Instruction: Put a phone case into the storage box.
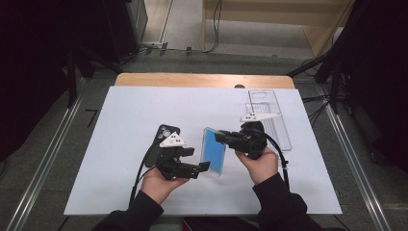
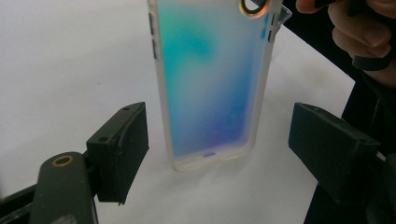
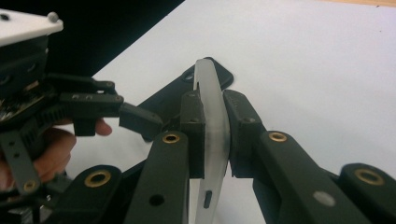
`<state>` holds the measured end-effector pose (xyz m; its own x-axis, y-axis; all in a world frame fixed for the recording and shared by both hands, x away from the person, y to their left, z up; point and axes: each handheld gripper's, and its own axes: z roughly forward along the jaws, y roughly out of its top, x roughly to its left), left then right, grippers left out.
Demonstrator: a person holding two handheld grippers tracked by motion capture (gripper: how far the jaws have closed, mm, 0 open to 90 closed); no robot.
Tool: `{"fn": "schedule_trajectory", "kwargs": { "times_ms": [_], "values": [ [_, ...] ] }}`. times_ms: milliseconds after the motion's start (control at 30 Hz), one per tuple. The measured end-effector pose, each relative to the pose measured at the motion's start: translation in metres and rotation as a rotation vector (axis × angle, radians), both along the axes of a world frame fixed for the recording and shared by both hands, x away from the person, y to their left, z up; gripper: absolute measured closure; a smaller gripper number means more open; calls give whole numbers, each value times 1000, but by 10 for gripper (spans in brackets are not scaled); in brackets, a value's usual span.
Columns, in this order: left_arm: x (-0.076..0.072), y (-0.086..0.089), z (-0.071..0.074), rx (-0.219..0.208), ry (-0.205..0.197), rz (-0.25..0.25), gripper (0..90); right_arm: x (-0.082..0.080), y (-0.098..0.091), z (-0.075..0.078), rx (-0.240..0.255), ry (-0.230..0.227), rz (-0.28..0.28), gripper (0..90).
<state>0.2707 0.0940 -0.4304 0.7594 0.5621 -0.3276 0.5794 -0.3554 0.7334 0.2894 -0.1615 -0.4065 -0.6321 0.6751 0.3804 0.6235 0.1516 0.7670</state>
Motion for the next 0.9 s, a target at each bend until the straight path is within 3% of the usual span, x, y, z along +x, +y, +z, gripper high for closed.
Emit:
{"fn": "schedule_trajectory", "kwargs": {
  "times_ms": [100,133,200,300,400,467,567,733,833,900],
  "values": [
    [6,2,0,31,42,-21,206,-1,-5,0,9,-1,8,769],
    [9,2,0,55,43,-33,213,-1,-6,-1,9,-3,10,769],
    [11,3,1,61,44,-37,227,-1,-7,-1,9,-7,12,769],
    [18,4,4,30,58,-72,281,1,-12,-4,9,-4,37,769],
    [23,5,6,28,76,-89,282,1,-13,-6,5,-4,43,769],
    [27,7,7,57,66,-100,302,1,-15,-7,-1,-16,61,769],
    [30,8,8,49,73,-114,305,1,-17,-7,0,-19,79,769],
    [35,11,9,33,67,-147,306,3,-18,-9,-7,-27,156,769],
    [38,13,12,15,52,-162,305,4,-19,-8,6,-48,215,769],
    [39,15,16,3,19,-195,305,4,-18,-8,6,-61,240,769]
  ]
}}
